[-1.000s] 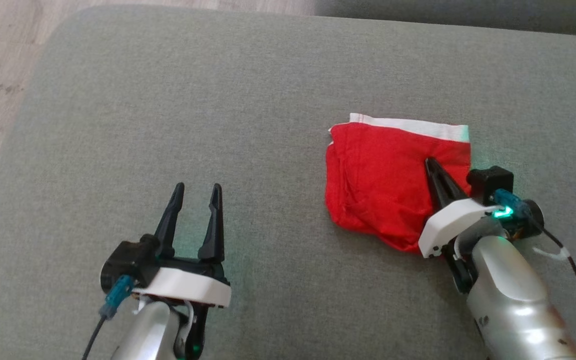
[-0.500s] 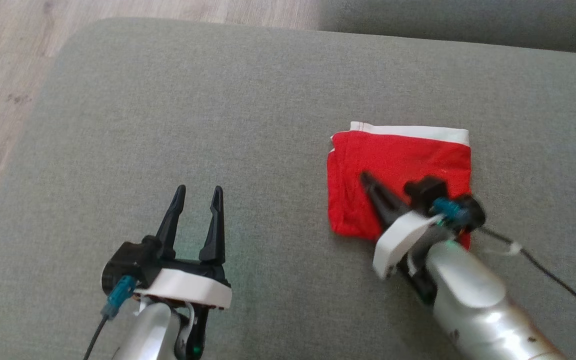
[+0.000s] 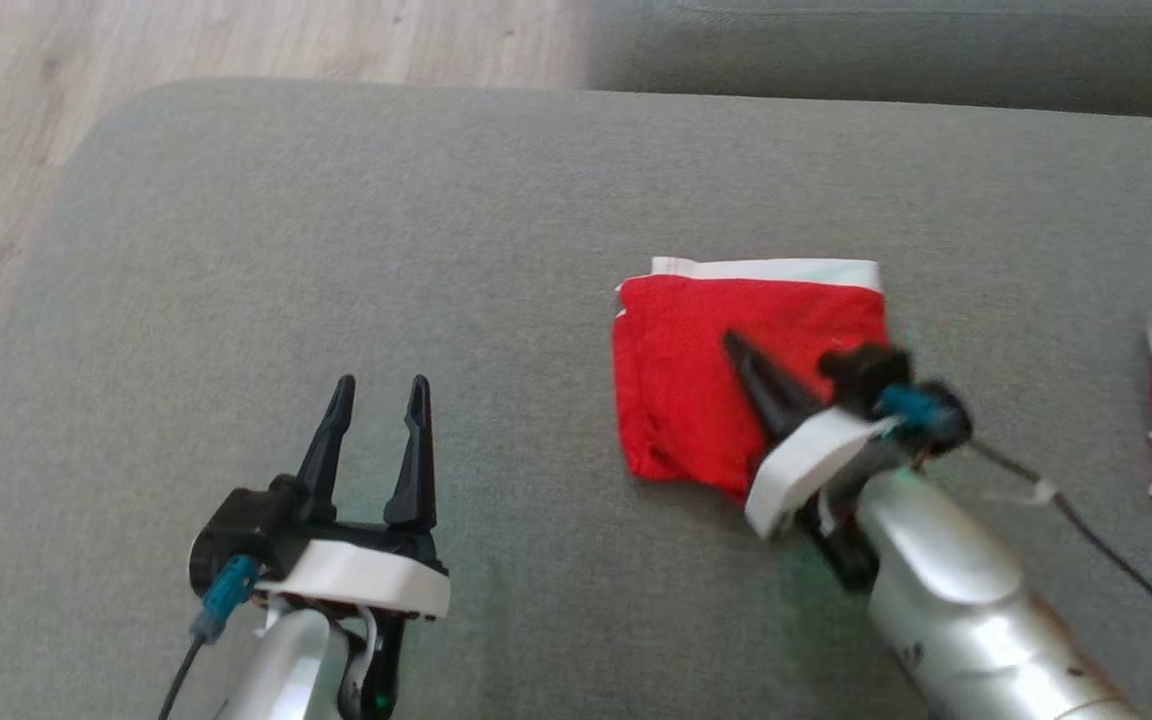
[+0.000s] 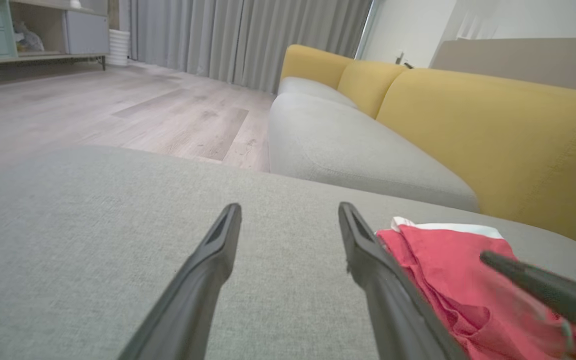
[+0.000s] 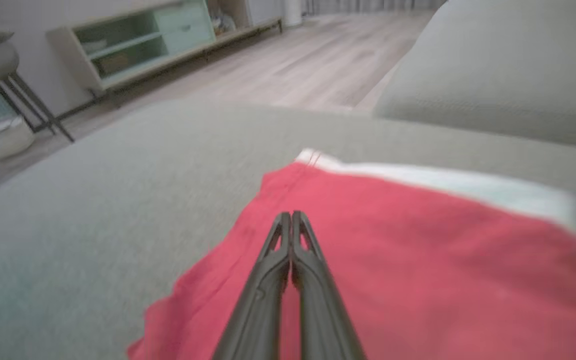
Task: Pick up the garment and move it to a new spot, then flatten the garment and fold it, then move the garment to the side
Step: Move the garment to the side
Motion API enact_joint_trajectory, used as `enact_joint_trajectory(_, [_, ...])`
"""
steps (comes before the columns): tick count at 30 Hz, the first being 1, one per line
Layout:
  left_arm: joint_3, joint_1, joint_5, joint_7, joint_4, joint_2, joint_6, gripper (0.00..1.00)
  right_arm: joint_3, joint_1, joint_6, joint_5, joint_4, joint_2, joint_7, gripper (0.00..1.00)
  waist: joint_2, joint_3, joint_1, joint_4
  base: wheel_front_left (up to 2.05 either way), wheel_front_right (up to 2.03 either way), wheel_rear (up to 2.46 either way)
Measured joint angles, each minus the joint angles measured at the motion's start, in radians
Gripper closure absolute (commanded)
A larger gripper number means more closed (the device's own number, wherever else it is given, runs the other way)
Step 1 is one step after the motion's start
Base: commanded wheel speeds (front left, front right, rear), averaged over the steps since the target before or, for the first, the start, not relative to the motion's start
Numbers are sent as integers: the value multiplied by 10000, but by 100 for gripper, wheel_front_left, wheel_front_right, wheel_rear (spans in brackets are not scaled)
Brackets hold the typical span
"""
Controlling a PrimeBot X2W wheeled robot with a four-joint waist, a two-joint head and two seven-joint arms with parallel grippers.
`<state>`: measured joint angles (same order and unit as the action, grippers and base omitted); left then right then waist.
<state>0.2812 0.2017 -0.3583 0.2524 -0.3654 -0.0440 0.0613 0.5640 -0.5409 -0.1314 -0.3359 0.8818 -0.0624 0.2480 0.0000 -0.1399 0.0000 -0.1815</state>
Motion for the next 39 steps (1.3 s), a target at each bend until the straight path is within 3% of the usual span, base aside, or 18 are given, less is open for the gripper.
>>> enact_joint_trajectory(4, [-153, -50, 2, -2, 94, -4, -2, 0, -1827, 198, 0, 706, -1632, -50, 19, 100, 0, 187, 0, 332, 0, 0, 0])
enact_joint_trajectory(8, [-261, -113, 2, 0, 167, -4, -10, 0, -3643, 1423, 0, 1469, -3043, -105, 29, 100, 0, 401, 0, 663, 0, 0, 0])
enact_joint_trajectory(15, [-416, -479, 77, 0, 249, -4, -98, 0, -5457, 3680, 0, 2412, -4744, 27, 29, 100, 0, 715, -1, 1268, 0, 0, 0])
enact_joint_trajectory(16, [-416, -495, 75, 0, 251, -4, -98, 0, -5576, 3848, 0, 2418, -4899, 52, 29, 79, 0, 752, -1, 1309, 0, 0, 0])
enact_joint_trajectory(17, [-416, -511, 75, 0, 249, -2, -98, 0, -5666, 4016, 0, 2395, -5028, 67, 29, 0, 0, 779, -1, 1339, 0, 0, 0])
enact_joint_trajectory(25, [-554, -685, 180, 0, 132, -6, -82, 0, -5705, 4906, 0, 1927, -5524, 146, 29, 0, 0, 890, 0, 1440, 0, 0, 0])
enact_joint_trajectory(39, [-527, -687, 178, -2, 150, -6, -69, 0, -5718, 4901, 0, 1862, -5490, 148, 29, 0, 0, 780, 0, 1273, 0, 0, 0])
